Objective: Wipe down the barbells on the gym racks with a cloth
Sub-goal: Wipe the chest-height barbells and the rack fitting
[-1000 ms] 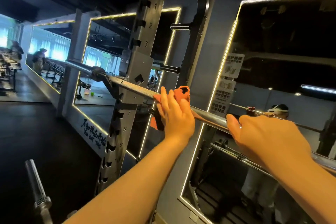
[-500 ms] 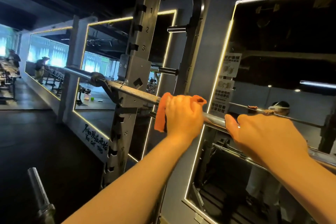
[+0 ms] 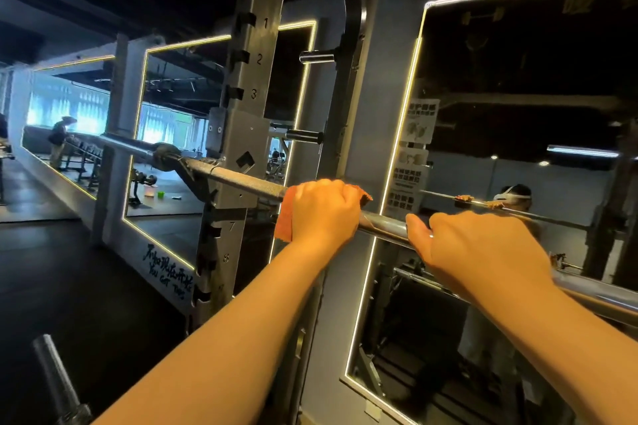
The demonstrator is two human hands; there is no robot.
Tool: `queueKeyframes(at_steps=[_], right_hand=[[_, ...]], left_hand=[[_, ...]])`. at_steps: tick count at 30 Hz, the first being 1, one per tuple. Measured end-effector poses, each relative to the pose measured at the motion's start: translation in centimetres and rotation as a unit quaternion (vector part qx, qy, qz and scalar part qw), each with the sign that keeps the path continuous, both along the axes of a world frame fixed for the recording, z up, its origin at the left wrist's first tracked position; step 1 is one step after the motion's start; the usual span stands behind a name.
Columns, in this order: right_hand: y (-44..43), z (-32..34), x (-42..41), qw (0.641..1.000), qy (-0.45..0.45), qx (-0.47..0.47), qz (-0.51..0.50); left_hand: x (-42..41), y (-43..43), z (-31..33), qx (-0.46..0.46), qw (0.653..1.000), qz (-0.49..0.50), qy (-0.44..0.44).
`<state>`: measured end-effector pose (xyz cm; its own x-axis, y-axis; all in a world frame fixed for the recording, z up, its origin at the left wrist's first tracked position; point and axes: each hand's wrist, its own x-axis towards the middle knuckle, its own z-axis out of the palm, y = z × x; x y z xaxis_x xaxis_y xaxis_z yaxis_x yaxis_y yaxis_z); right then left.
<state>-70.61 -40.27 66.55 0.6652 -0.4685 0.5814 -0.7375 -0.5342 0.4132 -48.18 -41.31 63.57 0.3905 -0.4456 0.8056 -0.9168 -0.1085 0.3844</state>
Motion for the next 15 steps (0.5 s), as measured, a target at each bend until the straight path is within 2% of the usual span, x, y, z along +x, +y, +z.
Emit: queueKeyframes(at_steps=[2, 5, 9, 13, 15], right_hand=[[-0.3, -0.2, 0.1, 0.999, 0.009, -0.012, -0.038], [0.2, 0.1, 0.4, 0.995, 0.036, -0.016, -0.088], [0.7, 0.1, 0.2, 0.995, 0.077, -0.032, -0.060], [1.6, 0.3, 0.1, 0.993, 0.071, -0.016, -0.097], [1.6, 0.3, -0.1, 0.994, 0.068, -0.016, -0.084]], left_hand=[[-1.8, 0.1, -0.7, 0.000, 0.998, 0.009, -0.065], [-4.0, 0.2, -1.2, -0.009, 0.998, -0.040, -0.047], [-7.0, 1.8, -1.8, -0.050, 0.988, -0.139, -0.045], [-4.0, 2.4, -1.4, -0.015, 0.976, -0.094, -0.197], [-3.0, 2.6, -0.2, 0.029, 0.978, -0.054, -0.198]])
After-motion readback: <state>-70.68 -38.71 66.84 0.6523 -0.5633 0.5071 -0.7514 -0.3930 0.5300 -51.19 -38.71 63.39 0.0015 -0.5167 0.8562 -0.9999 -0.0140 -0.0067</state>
